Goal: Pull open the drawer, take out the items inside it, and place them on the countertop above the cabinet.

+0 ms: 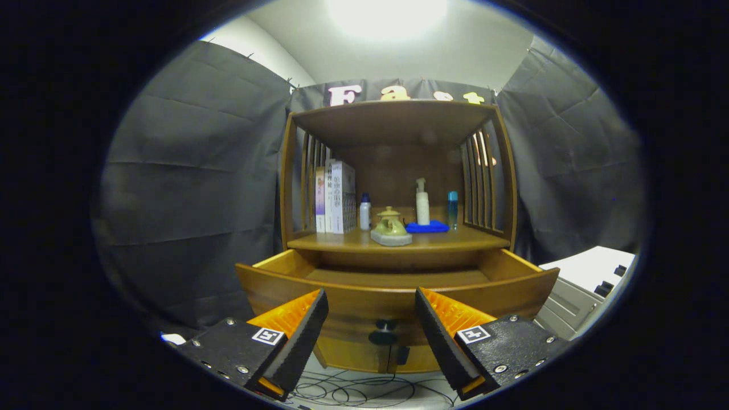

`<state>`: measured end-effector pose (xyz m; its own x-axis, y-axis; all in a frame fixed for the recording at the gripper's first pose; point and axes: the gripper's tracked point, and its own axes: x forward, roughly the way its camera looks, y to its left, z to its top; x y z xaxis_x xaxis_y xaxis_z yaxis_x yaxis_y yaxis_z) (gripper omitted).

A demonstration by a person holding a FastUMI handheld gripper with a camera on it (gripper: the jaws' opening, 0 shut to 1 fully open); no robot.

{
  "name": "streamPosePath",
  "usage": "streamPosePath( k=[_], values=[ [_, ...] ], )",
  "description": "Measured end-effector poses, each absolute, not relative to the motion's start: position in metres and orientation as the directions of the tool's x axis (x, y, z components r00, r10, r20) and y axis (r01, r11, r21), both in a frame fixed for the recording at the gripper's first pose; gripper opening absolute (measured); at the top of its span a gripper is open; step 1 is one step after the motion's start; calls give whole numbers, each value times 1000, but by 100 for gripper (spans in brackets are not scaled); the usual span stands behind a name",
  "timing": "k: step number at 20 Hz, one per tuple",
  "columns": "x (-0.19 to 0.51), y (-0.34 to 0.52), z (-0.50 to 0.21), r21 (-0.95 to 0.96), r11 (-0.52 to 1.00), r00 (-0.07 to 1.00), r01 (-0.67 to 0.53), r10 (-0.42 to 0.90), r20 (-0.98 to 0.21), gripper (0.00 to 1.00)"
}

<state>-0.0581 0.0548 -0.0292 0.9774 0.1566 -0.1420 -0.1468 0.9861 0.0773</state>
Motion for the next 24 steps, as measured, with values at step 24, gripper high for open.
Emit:
streamPosePath(
  k=[24],
  values=[
    [-19,37,-126,85,984,948,-158,175,-265,95]
  ],
)
